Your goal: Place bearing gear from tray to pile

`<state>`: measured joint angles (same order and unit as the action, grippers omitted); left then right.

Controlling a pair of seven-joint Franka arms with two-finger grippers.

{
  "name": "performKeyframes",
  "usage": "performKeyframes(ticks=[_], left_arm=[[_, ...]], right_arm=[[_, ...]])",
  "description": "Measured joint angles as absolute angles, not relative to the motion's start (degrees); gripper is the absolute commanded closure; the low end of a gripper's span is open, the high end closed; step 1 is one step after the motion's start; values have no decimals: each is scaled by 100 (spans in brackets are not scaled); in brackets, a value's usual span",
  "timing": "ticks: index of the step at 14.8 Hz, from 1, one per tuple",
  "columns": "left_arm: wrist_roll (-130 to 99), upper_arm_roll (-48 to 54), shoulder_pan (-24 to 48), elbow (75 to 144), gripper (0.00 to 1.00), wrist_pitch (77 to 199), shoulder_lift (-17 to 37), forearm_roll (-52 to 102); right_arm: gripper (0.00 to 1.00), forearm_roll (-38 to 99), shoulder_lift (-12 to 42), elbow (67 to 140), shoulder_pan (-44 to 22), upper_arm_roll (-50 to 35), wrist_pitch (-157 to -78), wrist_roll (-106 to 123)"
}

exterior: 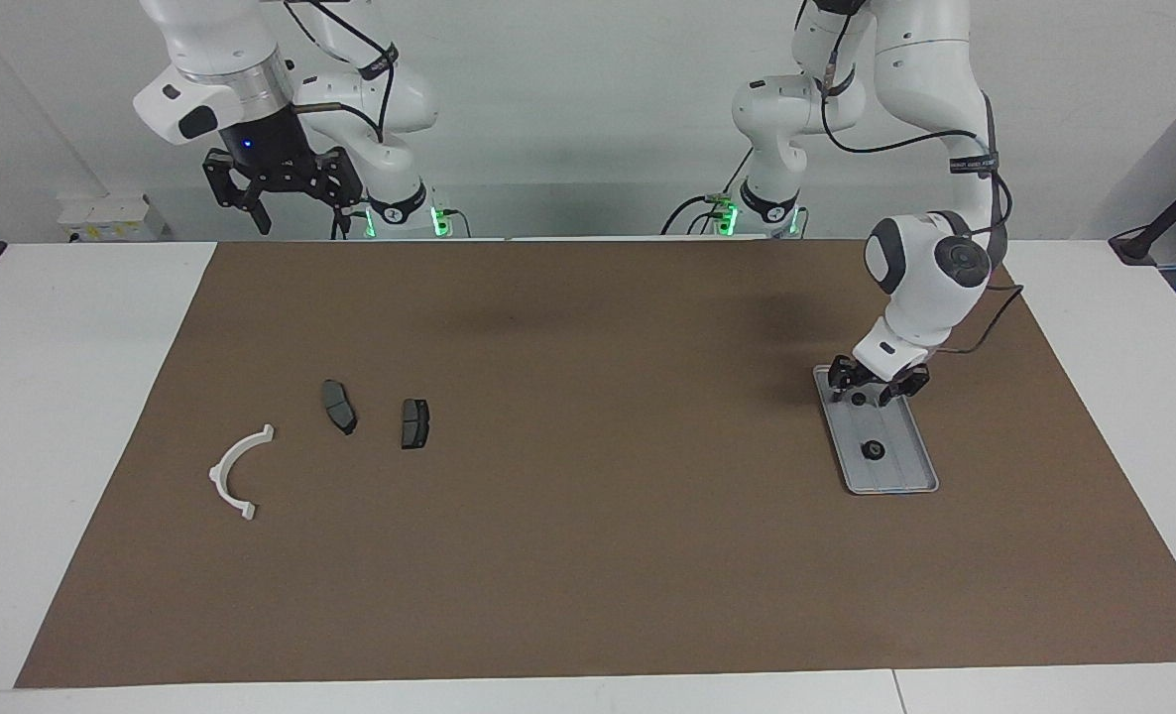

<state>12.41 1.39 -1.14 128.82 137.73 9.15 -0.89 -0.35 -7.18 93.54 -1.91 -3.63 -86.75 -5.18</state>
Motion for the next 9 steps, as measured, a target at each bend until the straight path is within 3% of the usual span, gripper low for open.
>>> performKeyframes(ticks=[5,9], left_arm=[[1241,148,-114,12960,36,13785,878,-89],[1241,166,-111,13016,60,13781,790,-89]], right_arm=[[0,-35,-698,9619,-204,-369,-9054,-518],[0,-35,-470,10248,-213,-380,-9969,-535]])
